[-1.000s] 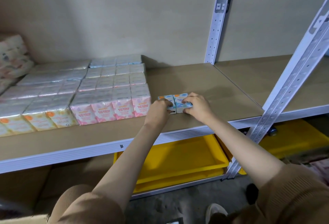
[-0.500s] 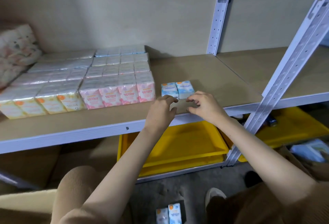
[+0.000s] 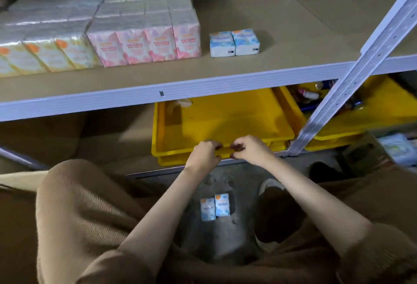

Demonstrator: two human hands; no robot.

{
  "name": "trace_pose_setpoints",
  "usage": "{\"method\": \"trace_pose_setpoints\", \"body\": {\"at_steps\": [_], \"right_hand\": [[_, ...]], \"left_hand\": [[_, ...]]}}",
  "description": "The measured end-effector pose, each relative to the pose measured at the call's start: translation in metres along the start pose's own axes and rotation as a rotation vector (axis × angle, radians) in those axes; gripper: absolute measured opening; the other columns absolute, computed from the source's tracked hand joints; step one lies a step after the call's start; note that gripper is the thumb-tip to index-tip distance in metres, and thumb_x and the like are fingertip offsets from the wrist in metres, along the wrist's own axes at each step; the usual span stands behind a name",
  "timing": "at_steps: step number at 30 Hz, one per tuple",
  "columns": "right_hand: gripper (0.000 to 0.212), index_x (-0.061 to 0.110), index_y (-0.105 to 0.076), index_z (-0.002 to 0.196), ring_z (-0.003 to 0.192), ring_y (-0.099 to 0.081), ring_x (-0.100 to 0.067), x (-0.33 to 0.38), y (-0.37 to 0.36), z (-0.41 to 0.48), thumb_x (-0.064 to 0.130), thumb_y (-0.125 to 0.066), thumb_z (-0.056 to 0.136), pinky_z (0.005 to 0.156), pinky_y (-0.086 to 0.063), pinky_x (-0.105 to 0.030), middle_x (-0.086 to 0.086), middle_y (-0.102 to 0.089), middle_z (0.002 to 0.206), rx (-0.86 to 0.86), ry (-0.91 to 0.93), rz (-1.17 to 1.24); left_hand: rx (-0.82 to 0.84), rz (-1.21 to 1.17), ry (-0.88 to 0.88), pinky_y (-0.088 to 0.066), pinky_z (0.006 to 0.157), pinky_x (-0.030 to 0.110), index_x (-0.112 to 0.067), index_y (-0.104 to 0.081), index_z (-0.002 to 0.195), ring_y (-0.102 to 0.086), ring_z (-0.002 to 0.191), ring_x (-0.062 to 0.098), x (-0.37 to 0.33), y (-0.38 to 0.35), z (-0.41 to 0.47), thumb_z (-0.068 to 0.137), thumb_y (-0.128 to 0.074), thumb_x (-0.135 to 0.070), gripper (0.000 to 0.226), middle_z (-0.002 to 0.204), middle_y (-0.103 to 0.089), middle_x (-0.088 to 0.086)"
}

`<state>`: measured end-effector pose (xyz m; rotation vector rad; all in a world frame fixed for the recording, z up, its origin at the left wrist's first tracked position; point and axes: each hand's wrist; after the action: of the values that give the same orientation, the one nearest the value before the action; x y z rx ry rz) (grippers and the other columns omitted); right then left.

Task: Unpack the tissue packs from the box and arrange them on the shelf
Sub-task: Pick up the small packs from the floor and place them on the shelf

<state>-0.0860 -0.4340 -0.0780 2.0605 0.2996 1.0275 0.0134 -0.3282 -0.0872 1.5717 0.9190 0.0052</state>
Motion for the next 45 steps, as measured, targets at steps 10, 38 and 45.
{"method": "trace_pose_setpoints", "body": {"at_steps": [10, 38, 45], "right_hand": [[0.020, -0.004, -0.070, 0.099, 0.053, -0.049, -0.005, -0.090, -0.095, 0.058, 0.009, -0.067, 0.084, 0.053, -0.037, -0.014, -0.006, -0.062, 0.071, 0.302, -0.376, 0.098], [0.039, -0.008, -0.059, 0.120, 0.087, -0.069, -0.026, -0.166, -0.261, 0.066, -0.003, -0.066, 0.082, 0.072, -0.056, -0.017, -0.025, -0.065, 0.118, 0.210, -0.818, 0.667], [0.036, -0.011, -0.060, 0.116, 0.096, -0.067, -0.034, -0.156, -0.242, 0.068, -0.005, -0.066, 0.081, 0.059, -0.055, -0.020, -0.025, -0.065, 0.116, 0.197, -0.846, 0.729]], "left_hand": [[0.410, -0.075, 0.307, -0.046, 0.096, 0.038, -0.003, -0.063, 0.115, -0.057, 0.115, 0.029, 0.087, -0.091, 0.048, 0.086, -0.061, -0.007, 0.029, 0.123, -0.063, 0.016], [0.341, -0.519, 0.924, -0.047, 0.094, 0.036, 0.006, -0.056, 0.123, -0.058, 0.119, 0.033, 0.150, -0.239, 0.023, 0.087, -0.064, -0.010, 0.041, 0.130, -0.059, 0.022], [0.280, -0.610, 0.916, -0.048, 0.093, 0.038, 0.010, -0.057, 0.121, -0.060, 0.115, 0.035, 0.148, -0.224, 0.022, 0.086, -0.064, -0.005, 0.038, 0.126, -0.060, 0.025]]}}
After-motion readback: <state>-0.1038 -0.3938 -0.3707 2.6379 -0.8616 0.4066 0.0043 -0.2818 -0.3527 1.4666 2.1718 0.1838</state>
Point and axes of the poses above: each hand's wrist, its own z-axis towards the middle knuckle, its own y-axis out of the back of the hand, x = y × z
